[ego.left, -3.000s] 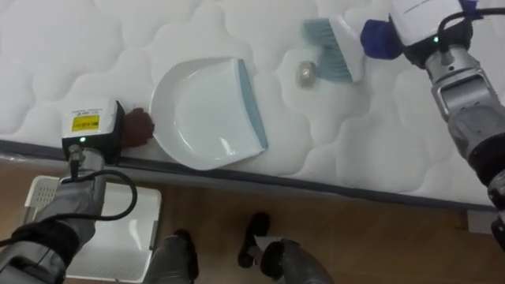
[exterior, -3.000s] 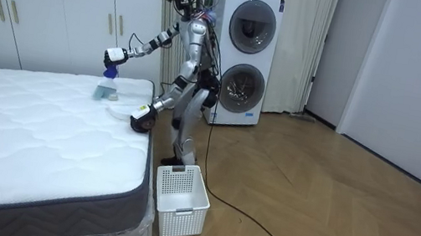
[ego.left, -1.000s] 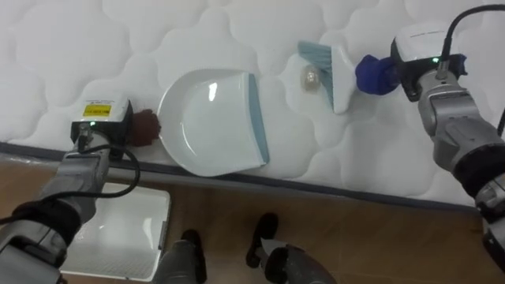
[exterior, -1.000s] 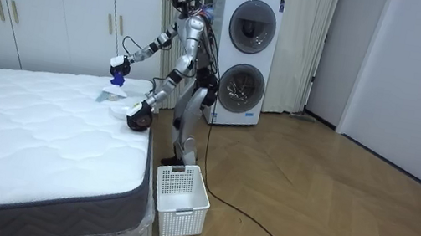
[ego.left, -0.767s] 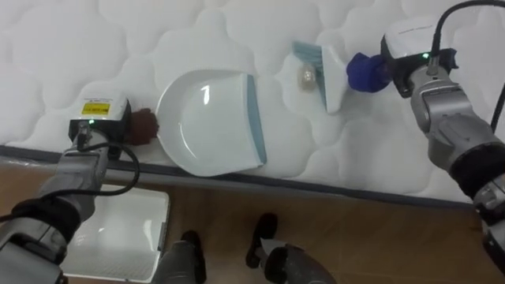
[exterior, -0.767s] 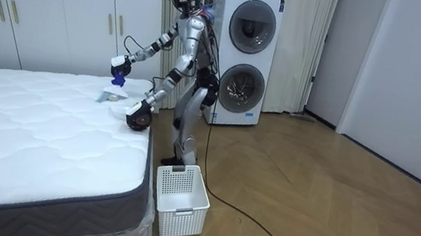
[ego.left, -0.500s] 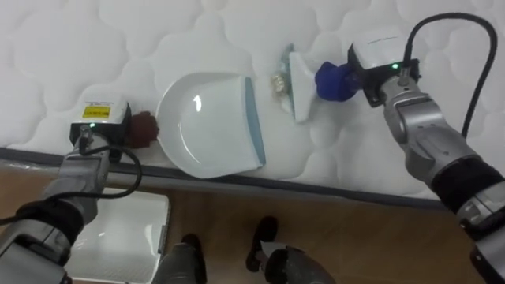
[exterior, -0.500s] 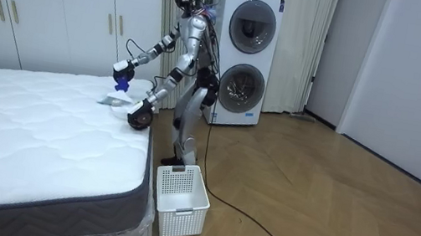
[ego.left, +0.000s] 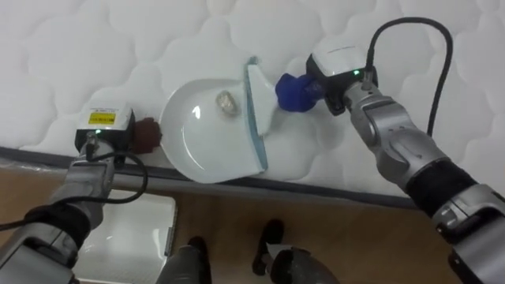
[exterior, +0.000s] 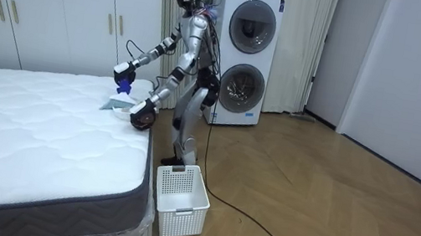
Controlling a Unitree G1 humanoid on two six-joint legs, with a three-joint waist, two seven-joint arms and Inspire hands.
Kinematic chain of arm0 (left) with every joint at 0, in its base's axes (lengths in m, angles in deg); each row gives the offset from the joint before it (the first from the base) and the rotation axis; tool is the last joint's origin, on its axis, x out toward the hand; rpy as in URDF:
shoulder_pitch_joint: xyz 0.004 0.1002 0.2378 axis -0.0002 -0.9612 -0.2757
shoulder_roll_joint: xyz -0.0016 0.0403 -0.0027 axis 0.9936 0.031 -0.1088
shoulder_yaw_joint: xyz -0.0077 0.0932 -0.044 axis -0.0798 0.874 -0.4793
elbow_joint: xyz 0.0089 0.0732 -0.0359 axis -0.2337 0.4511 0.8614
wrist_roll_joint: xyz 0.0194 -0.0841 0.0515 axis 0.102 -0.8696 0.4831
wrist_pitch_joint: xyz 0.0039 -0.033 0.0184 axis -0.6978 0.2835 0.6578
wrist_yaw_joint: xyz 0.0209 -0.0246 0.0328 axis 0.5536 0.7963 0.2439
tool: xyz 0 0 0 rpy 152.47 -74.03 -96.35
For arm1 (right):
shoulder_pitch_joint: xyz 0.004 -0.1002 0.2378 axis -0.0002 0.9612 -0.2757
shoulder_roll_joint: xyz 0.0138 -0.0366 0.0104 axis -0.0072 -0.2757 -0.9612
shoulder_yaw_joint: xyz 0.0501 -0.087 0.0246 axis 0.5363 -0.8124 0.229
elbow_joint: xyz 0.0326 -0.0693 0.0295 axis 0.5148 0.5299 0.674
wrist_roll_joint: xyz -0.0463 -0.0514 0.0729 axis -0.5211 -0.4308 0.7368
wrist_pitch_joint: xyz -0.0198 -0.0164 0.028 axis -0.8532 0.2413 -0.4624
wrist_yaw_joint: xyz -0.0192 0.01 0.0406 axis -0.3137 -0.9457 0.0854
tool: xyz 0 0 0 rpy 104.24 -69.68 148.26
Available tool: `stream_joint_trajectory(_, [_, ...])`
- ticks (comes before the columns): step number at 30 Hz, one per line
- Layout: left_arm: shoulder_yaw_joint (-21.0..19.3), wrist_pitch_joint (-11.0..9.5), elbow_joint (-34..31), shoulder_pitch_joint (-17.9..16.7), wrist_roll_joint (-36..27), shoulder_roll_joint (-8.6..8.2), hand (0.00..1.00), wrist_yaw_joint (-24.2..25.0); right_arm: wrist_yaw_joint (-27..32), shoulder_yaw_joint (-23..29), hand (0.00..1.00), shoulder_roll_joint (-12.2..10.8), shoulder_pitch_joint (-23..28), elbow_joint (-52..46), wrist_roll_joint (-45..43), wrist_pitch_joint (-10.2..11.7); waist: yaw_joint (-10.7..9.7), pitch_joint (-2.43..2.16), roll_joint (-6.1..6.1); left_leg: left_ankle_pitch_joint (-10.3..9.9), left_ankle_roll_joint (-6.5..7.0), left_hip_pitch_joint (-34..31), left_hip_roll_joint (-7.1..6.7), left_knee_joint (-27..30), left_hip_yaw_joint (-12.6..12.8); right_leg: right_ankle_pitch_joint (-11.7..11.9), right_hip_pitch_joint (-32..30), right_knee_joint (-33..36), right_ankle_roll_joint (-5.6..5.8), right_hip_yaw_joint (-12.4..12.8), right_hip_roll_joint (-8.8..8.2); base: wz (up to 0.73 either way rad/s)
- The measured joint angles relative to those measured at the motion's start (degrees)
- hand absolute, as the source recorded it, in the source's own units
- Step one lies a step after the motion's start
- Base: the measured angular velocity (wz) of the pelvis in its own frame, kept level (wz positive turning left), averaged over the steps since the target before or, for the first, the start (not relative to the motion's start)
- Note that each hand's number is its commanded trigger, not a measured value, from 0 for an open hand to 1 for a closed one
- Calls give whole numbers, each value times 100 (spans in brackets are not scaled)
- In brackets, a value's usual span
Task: Clean bed
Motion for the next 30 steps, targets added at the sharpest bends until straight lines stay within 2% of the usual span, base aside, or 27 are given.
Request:
stream_joint_trajectory(3, [-3, 2, 21, -51, 1, -19, 100, -66, -145, 0, 100, -92, 0, -75, 2, 1, -4, -22, 26, 11, 3, 7, -8, -9, 0, 2, 4, 1, -2, -2, -4, 0])
stream_joint_trajectory(5, [-6, 2, 23, -65, 1, -21, 100, -75, -184, 2, 100, -147, 0, -111, 120, 78, -14, -24, 27, 16, 4, 9, -14, -11, -1, 4, 6, 2, -3, -3, -5, 0])
stream_joint_trajectory(8, [-8, 1, 27, -67, 1, -47, 100, -79, -266, -8, 100, -275, 21, -113, 379, 315, -23, -24, 28, 31, 17, 8, -38, -25, -6, 9, 6, 4, 3, -11, -9, 3])
stream_joint_trajectory(10, [-19, 0, 46, -67, 1, -90, 100, -94, -369, -16, 100, -437, 50, -112, 508, 518, -22, -24, 28, 40, 33, 1, -63, -37, -21, 17, 6, 1, 18, -17, -33, 5])
stream_joint_trajectory(12, [-21, -1, 109, -66, 1, -119, 100, -133, -429, -24, 100, -486, 58, -112, 666, 668, -23, -24, 28, 49, 49, -5, -83, -48, -25, 19, 6, 0, 32, -30, -60, 7])
stream_joint_trajectory(20, [-44, -18, 175, -67, -17, -183, 100, -166, -477, -20, 100, -438, 67, -110, 834, 762, -46, -23, 28, 68, 83, -5, -164, -60, -73, -31, 10, 81, 76, -92, -202, 7])
stream_joint_trajectory(26, [-43, -96, 195, -108, -142, -208, 100, -240, -464, -19, 100, -312, 153, -100, 886, 834, -41, -23, 28, 72, 95, -4, -179, -45, -77, -53, 8, 119, 89, -90, -197, 2])
stream_joint_trajectory(30, [-45, -169, 166, -215, -159, -204, 100, -429, -331, 7, 100, -64, 372, -102, 1078, 1055, -41, -32, 50, 43, 120, -10, -166, 32, -102, -75, 34, 165, 88, -130, -211, 2])
